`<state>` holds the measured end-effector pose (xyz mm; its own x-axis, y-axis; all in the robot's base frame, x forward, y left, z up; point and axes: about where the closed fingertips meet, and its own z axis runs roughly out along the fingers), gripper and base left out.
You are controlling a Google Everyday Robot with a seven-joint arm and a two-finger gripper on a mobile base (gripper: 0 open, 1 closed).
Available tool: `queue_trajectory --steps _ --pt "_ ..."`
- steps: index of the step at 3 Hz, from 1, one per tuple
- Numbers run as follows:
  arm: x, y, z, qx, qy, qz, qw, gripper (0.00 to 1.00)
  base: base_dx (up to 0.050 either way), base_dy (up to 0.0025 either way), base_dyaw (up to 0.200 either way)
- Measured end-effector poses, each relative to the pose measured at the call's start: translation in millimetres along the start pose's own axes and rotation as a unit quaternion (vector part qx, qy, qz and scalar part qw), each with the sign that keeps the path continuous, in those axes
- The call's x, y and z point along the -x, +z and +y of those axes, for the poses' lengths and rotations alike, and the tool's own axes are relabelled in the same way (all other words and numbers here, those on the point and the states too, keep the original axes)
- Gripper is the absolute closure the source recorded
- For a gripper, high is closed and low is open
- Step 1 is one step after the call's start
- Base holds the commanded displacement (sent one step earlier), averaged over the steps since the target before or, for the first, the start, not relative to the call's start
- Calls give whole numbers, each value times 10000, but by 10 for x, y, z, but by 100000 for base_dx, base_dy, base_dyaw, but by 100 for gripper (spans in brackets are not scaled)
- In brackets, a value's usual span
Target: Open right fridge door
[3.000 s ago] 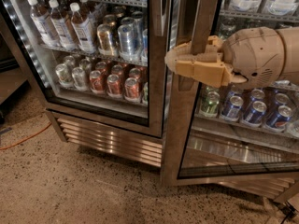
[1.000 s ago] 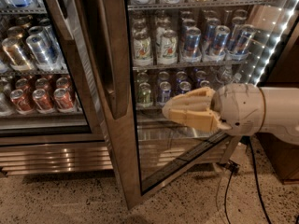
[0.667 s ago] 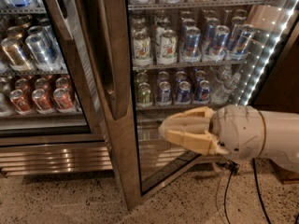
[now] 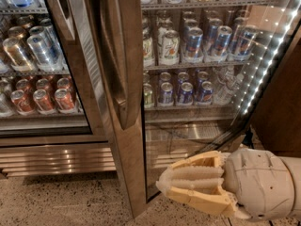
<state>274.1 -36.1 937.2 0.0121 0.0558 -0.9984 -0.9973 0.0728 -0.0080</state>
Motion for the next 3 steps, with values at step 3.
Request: queue_trajectory --steps 3 --pt "0 0 0 0 0 0 10000 100 -4543 188 -8378"
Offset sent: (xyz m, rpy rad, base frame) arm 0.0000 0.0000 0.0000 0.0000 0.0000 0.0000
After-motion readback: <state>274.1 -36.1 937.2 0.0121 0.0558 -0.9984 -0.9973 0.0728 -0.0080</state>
